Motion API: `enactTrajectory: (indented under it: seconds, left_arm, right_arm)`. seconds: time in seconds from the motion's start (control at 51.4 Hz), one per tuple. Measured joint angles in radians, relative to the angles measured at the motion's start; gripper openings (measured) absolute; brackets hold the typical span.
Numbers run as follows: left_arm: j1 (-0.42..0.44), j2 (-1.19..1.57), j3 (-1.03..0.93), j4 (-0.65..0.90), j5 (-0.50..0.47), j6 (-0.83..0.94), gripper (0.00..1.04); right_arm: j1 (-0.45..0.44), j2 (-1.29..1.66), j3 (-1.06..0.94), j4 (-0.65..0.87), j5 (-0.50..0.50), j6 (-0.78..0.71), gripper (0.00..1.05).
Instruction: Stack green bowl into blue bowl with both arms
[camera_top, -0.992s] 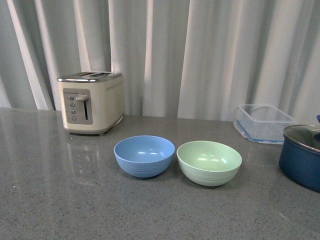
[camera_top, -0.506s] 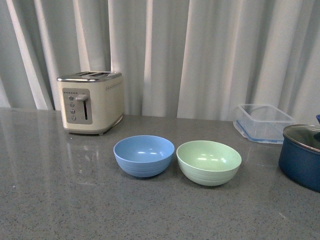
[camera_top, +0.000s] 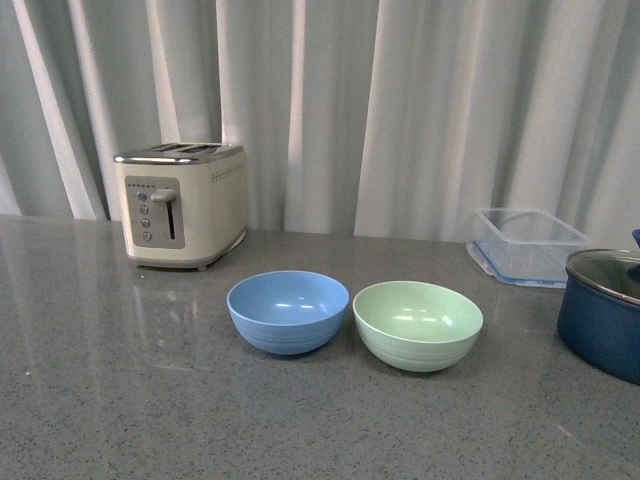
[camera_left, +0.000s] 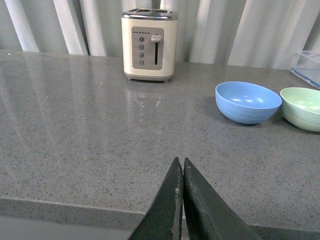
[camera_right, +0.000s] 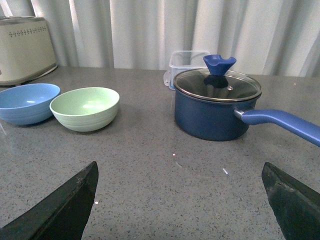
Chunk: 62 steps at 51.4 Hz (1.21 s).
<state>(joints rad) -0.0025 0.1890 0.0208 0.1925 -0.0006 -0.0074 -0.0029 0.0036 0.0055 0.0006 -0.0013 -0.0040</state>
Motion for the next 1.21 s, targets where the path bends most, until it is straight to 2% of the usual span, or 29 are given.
enactTrajectory:
  seconds: [0.058,0.136,0.175,0.525,0.7,0.797,0.856,0.933,1.07,1.206]
  left_arm:
    - [0.000,-0.014,0.000,-0.014,0.000,0.000,0.04]
    - [0.000,-0.126,0.000,-0.161,0.000,0.000,0.04]
    - [0.000,-0.154,0.000,-0.182,0.000,0.000,0.04]
    - [0.000,-0.184,0.000,-0.192,0.000,0.000,0.04]
    - [0.000,-0.185,0.000,-0.192,0.000,0.000,0.32]
    - [0.000,-0.185,0.000,-0.192,0.000,0.000,0.46]
    - [0.000,-0.185,0.000,-0.192,0.001,0.000,0.55]
    - [0.000,-0.185,0.000,-0.192,0.000,0.000,0.67]
    - [0.000,-0.185,0.000,-0.192,0.000,0.000,0.98]
    - [0.000,-0.185,0.000,-0.192,0.000,0.002,0.98]
  right_arm:
    - [0.000,0.000,0.000,0.000,0.000,0.000,0.95]
    - [0.000,0.000,0.000,0.000,0.000,0.000,0.95]
    - [0.000,0.000,0.000,0.000,0.000,0.000,0.95]
    - [0.000,0.000,0.000,0.000,0.000,0.000,0.95]
    - [0.004,0.018,0.011,-0.031,0.010,-0.005,0.95]
    - [0.026,0.290,0.195,-0.376,0.051,-0.034,0.95]
    - [0.047,0.465,0.283,-0.454,0.069,-0.052,0.95]
    - [0.086,0.682,0.396,-0.433,0.079,-0.057,0.95]
    - [0.201,1.067,0.702,-0.372,0.144,-0.046,0.95]
    - [0.275,1.331,0.957,-0.413,0.181,0.045,0.95]
